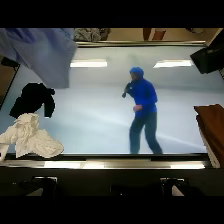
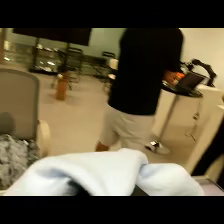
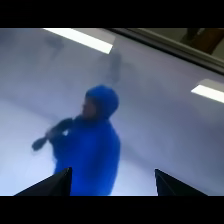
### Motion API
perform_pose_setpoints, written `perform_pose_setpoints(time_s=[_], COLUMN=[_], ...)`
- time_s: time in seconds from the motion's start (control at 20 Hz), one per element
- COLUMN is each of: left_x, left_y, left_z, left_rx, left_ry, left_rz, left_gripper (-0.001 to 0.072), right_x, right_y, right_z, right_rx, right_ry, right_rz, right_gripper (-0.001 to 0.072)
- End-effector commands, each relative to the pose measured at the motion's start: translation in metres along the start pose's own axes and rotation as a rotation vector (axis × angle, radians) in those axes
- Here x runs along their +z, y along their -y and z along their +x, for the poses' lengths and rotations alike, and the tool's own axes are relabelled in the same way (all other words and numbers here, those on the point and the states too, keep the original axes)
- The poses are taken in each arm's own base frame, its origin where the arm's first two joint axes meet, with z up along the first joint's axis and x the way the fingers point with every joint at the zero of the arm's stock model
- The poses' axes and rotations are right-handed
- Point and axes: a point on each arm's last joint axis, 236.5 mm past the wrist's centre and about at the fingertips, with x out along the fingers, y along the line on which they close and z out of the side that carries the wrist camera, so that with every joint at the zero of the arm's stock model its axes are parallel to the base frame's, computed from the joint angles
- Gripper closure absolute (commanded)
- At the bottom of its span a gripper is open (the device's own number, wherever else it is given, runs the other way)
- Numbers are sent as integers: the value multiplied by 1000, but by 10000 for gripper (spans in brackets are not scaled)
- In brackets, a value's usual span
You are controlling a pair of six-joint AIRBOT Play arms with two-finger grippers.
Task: Fold the shirts.
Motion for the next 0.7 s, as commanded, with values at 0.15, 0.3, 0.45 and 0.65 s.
perform_pose_setpoints(time_s=[0.15,0.3,0.45,0.65], left_x=[-208,-356,-471,-512], left_y=[139,175,163,123], left_z=[-19,-41,-63,-55], left_rx=[-328,-428,-363,-248], left_ry=[-561,-807,-1000,-1098], left_rz=[46,-6,-158,-246], left_gripper=[677,677,677,650], right_x=[-64,-108,-127,-157], right_y=[-13,-21,-23,-23], right_z=[-96,-100,-81,-24], right_rx=[-72,-24,19,76], right_ry=[-233,-433,-522,-614], right_rz=[-28,-7,12,39], right_gripper=[111,109,109,108])
